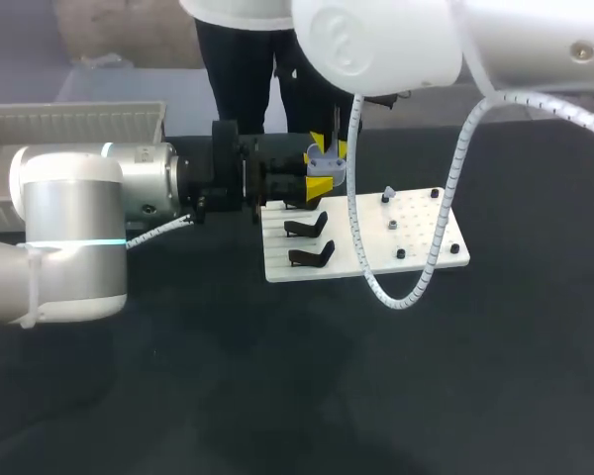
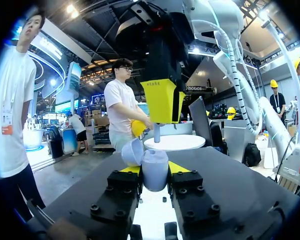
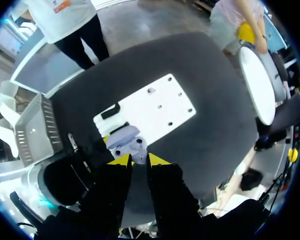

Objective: Pick up each earbud case from the left stands, insert the matching earbuds, close the lid, and place the case in the box.

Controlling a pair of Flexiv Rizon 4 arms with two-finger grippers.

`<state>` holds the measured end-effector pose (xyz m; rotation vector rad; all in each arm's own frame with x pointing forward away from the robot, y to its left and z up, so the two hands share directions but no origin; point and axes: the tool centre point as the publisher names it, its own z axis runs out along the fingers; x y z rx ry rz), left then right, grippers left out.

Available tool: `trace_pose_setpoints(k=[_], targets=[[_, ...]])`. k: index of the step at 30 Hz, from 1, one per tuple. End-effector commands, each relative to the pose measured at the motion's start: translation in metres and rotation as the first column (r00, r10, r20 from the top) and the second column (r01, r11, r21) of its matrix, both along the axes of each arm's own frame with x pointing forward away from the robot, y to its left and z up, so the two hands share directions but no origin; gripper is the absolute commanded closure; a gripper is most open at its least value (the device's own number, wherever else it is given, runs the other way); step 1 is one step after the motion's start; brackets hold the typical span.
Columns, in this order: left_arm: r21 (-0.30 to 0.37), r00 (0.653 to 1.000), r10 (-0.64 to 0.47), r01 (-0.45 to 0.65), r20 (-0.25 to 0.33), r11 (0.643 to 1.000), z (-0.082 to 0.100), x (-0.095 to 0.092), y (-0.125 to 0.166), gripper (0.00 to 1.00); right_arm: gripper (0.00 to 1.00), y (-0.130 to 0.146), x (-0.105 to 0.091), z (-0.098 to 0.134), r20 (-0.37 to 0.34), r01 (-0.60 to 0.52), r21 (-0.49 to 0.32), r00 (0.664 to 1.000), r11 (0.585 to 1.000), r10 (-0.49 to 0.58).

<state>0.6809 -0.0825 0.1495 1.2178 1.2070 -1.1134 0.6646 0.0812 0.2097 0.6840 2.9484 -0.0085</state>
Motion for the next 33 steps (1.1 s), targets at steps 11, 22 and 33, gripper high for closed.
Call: trace_pose_setpoints(k=[11, 22, 33], targets=[[-0.005, 1.000, 0.006, -0.006, 0.005, 1.000, -0.001, -0.001, 0.000, 1.00, 1.00, 0.004, 0.009, -0.008, -0.017, -0.004, -0.012, 1.000, 1.000, 0.004], [-0.005, 1.000, 0.006, -0.006, 0.005, 1.000, -0.001, -0.001, 0.000, 1.00, 1.00, 0.002, 0.012, -0.013, -0.023, -0.001, -0.007, 1.000, 1.000, 0.001], [-0.005, 1.000, 0.006, -0.006, 0.005, 1.000, -0.001, -0.001, 0.000, 1.00, 1.00, 0.002, 0.010, -0.021, -0.029, -0.006, -0.013, 1.000, 1.000, 0.005]])
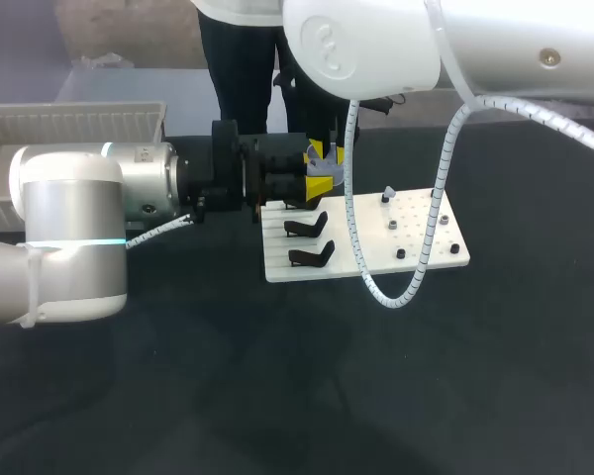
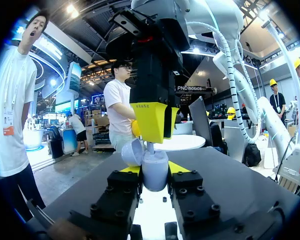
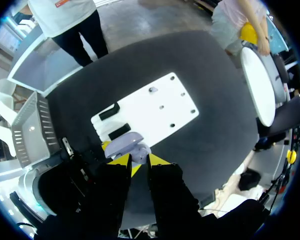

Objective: Pick up each earbud case from the left stands, insert the matching earbuds, close the lid, and place the case in the box.

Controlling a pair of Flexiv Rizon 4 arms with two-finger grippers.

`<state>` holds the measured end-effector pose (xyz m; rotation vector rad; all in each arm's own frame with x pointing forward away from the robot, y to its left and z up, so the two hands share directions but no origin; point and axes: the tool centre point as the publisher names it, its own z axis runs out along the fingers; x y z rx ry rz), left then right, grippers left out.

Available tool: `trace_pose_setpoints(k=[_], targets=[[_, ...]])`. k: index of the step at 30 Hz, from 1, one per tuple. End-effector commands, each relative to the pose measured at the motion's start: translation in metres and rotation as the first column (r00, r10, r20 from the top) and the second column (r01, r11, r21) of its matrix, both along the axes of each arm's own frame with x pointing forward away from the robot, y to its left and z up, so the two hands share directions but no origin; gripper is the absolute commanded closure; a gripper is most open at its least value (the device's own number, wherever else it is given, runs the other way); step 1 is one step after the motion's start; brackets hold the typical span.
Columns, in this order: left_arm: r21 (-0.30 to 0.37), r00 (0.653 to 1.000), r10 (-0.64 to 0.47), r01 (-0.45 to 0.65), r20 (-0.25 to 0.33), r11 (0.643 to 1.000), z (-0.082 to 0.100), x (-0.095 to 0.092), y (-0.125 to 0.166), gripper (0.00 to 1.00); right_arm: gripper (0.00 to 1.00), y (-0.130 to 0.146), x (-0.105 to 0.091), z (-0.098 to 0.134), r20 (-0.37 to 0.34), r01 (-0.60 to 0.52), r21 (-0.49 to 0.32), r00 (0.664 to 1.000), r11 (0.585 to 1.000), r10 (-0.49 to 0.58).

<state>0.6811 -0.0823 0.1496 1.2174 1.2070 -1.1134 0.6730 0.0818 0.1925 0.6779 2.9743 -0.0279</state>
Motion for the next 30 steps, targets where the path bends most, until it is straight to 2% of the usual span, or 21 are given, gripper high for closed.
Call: trace_pose_setpoints(k=[1, 10, 11, 12, 13, 14, 15, 16, 23, 30], targets=[[-0.005, 1.000, 0.005, -0.005, 0.005, 1.000, -0.001, -0.001, 0.000, 1.00, 1.00, 0.001, 0.001, -0.005, -0.004, 0.001, -0.007, 1.000, 1.000, -0.001], [-0.005, 1.000, 0.005, -0.005, 0.005, 1.000, -0.001, -0.001, 0.000, 1.00, 1.00, 0.002, -0.002, -0.010, -0.015, 0.001, -0.012, 1.000, 1.000, -0.001], [-0.005, 1.000, 0.005, -0.005, 0.005, 1.000, -0.001, -0.001, 0.000, 1.00, 0.74, 0.001, -0.003, -0.009, -0.016, 0.001, -0.009, 1.000, 1.000, -0.001], [-0.005, 1.000, 0.005, -0.005, 0.005, 1.000, -0.001, -0.001, 0.000, 1.00, 0.60, 0.000, -0.005, -0.008, -0.016, 0.000, -0.008, 1.000, 1.000, 0.000], [-0.005, 1.000, 0.005, -0.005, 0.005, 1.000, -0.001, -0.001, 0.000, 1.00, 0.52, -0.001, -0.007, -0.006, -0.013, 0.001, -0.004, 1.000, 1.000, -0.001], [-0.005, 1.000, 0.005, -0.005, 0.005, 1.000, -0.001, -0.001, 0.000, 1.00, 0.25, -0.001, -0.009, -0.005, -0.007, -0.009, 0.004, 1.000, 1.000, 0.009], [-0.005, 1.000, 0.005, -0.005, 0.005, 1.000, -0.001, -0.001, 0.000, 1.00, 0.05, -0.002, -0.011, -0.002, 0.009, -0.018, 0.013, 1.000, 1.000, 0.018], [-0.005, 1.000, 0.005, -0.005, 0.005, 1.000, -0.001, -0.001, 0.000, 1.00, 0.00, -0.004, -0.014, 0.001, 0.023, -0.025, 0.023, 0.999, 0.999, 0.025], [-0.005, 1.000, 0.005, -0.005, 0.005, 1.000, -0.001, -0.001, 0.000, 1.00, 0.00, -0.027, -0.030, 0.021, 0.157, -0.129, 0.090, 0.981, 0.988, 0.114], [-0.005, 1.000, 0.005, -0.005, 0.005, 1.000, -0.001, -0.001, 0.000, 1.00, 0.00, -0.059, -0.035, 0.018, 0.247, -0.205, 0.075, 0.952, 0.976, 0.181]])
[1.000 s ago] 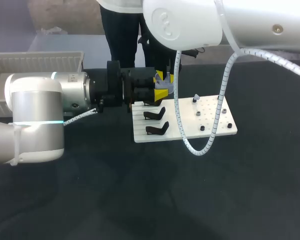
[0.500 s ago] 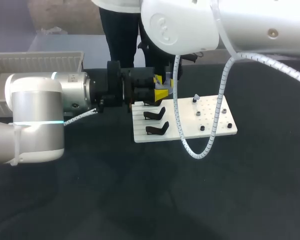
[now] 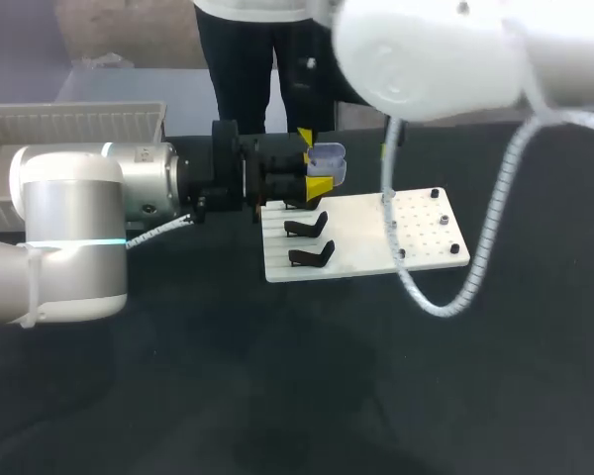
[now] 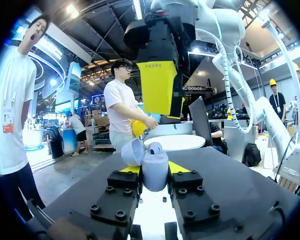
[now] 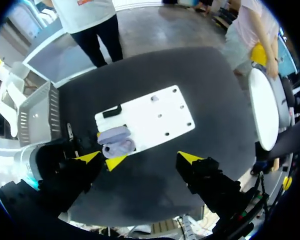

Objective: Pick up each earbud case from the left stands, insert the matching earbuds, close the lid, and place the case in the box.

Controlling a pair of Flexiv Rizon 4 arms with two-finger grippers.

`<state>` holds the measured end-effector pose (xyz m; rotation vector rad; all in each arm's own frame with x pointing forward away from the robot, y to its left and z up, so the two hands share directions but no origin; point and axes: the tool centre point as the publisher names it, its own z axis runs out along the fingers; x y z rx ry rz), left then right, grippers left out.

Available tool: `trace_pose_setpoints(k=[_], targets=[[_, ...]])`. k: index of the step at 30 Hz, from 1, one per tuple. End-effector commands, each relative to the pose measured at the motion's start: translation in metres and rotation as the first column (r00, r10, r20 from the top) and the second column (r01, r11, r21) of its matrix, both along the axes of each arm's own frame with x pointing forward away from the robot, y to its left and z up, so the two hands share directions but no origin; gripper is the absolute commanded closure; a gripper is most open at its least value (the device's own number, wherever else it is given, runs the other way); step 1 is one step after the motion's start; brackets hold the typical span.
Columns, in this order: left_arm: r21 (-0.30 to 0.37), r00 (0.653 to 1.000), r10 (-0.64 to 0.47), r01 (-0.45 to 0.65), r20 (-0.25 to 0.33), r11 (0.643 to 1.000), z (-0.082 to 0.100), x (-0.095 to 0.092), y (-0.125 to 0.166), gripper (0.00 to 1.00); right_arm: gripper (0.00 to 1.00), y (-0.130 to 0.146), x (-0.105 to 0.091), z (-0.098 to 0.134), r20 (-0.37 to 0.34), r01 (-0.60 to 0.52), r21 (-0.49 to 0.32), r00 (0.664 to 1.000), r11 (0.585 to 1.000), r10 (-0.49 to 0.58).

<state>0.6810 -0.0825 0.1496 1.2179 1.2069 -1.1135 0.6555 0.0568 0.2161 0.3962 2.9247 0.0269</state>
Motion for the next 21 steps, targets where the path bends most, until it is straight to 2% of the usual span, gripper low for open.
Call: trace_pose_setpoints(k=[1, 5, 13, 15, 16, 21], targets=[[-0.005, 1.000, 0.006, -0.006, 0.005, 1.000, -0.001, -0.001, 0.000, 1.00, 0.00, -0.037, -0.017, -0.006, 0.137, -0.038, 0.104, 0.990, 0.994, 0.024], [-0.005, 1.000, 0.006, -0.006, 0.005, 1.000, -0.001, -0.001, 0.000, 1.00, 0.00, -0.050, -0.014, -0.008, 0.167, -0.039, 0.111, 0.986, 0.993, 0.020], [-0.005, 1.000, 0.006, -0.006, 0.005, 1.000, -0.001, -0.001, 0.000, 1.00, 0.00, -0.072, -0.002, -0.022, 0.177, -0.060, 0.128, 0.983, 0.990, 0.037], [-0.005, 1.000, 0.006, -0.006, 0.005, 1.000, -0.001, -0.001, 0.000, 1.00, 0.00, -0.076, 0.002, -0.026, 0.196, -0.052, 0.090, 0.980, 0.995, 0.033], [-0.005, 1.000, 0.006, -0.006, 0.005, 1.000, -0.001, -0.001, 0.000, 1.00, 0.00, -0.078, 0.004, -0.029, 0.180, -0.043, 0.064, 0.983, 0.997, 0.031], [-0.005, 1.000, 0.006, -0.006, 0.005, 1.000, -0.001, -0.001, 0.000, 1.00, 0.00, -0.078, 0.004, -0.029, 0.180, -0.043, 0.064, 0.983, 0.997, 0.031]])
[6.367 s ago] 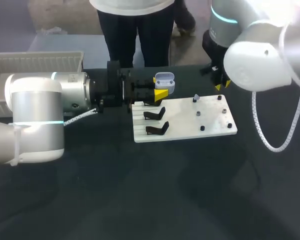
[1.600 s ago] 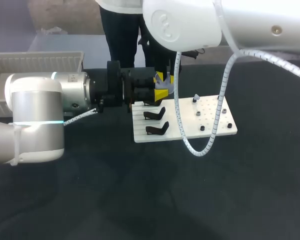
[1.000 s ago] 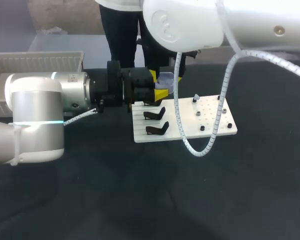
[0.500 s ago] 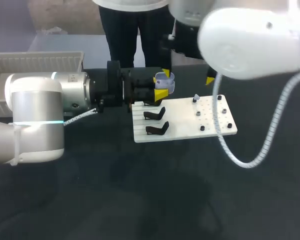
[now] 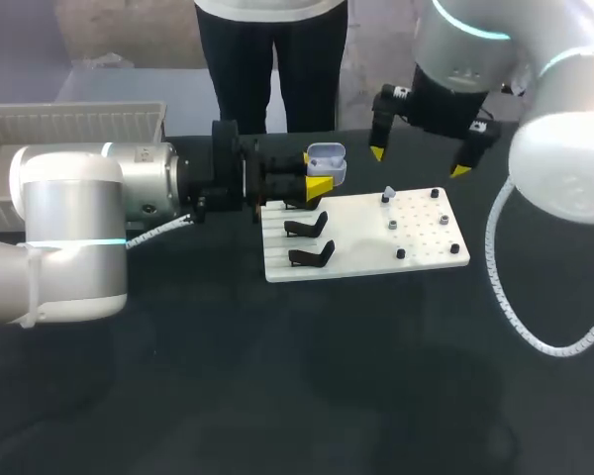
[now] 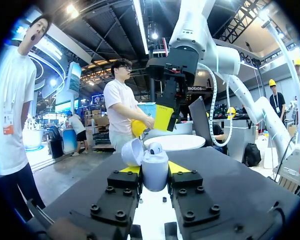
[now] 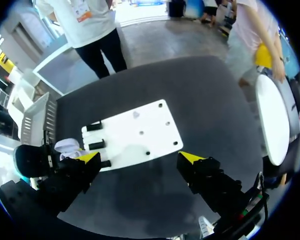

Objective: Pick up each earbud case from the left stands, insert the matching earbuds, close the lid, and place the case in the box.

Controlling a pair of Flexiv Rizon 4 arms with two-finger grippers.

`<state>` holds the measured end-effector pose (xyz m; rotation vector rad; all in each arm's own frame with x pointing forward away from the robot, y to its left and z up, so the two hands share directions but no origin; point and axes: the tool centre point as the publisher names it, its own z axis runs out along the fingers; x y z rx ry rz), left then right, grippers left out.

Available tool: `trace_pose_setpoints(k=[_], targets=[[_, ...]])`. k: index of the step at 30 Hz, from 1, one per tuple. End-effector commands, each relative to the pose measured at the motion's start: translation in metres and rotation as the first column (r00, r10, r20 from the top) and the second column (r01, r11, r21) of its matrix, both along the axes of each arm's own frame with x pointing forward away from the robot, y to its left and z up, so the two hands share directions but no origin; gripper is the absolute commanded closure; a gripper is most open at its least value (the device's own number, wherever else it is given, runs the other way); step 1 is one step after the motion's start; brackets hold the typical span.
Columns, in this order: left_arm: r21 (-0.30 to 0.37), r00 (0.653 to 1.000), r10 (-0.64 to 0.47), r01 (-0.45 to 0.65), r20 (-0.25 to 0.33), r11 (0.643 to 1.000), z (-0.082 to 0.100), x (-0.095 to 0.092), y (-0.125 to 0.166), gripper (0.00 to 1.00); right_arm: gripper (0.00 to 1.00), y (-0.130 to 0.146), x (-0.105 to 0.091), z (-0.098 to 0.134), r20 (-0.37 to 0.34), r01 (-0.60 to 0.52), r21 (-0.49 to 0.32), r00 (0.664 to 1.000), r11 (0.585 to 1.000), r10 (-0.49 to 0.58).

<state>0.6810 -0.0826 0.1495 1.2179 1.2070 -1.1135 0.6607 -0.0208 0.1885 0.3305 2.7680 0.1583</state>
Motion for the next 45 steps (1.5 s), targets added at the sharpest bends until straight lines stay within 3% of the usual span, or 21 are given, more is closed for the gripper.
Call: trace_pose_setpoints(k=[1, 10, 15, 26, 30, 39, 45], targets=[[-0.005, 1.000, 0.006, -0.006, 0.005, 1.000, -0.001, -0.001, 0.000, 1.00, 0.00, 0.000, -0.002, -0.001, 0.009, 0.002, 0.000, 1.000, 1.000, -0.002], [-0.005, 1.000, 0.006, -0.006, 0.005, 1.000, -0.001, -0.001, 0.000, 1.00, 0.00, 0.000, -0.002, -0.001, 0.009, 0.002, 0.000, 1.000, 1.000, -0.002], [-0.005, 1.000, 0.006, -0.006, 0.005, 1.000, -0.001, -0.001, 0.000, 1.00, 0.00, -0.003, 0.017, -0.020, 0.046, -0.009, 0.062, 0.999, 0.998, 0.006], [-0.005, 1.000, 0.006, -0.006, 0.005, 1.000, -0.001, -0.001, 0.000, 1.00, 0.00, -0.003, 0.058, -0.073, 0.036, -0.049, 0.052, 0.998, 0.997, 0.047], [-0.005, 1.000, 0.006, -0.006, 0.005, 1.000, -0.001, -0.001, 0.000, 1.00, 0.00, -0.003, 0.071, -0.091, -0.004, -0.043, 0.057, 0.999, 0.997, 0.043], [-0.005, 1.000, 0.006, -0.006, 0.005, 1.000, -0.001, -0.001, 0.000, 1.00, 0.00, 0.002, 0.087, -0.126, -0.062, -0.069, 0.082, 0.995, 0.994, 0.074], [-0.005, 1.000, 0.006, -0.006, 0.005, 1.000, -0.001, -0.001, 0.000, 1.00, 0.00, 0.004, 0.092, -0.135, -0.061, -0.082, 0.090, 0.994, 0.993, 0.088]])
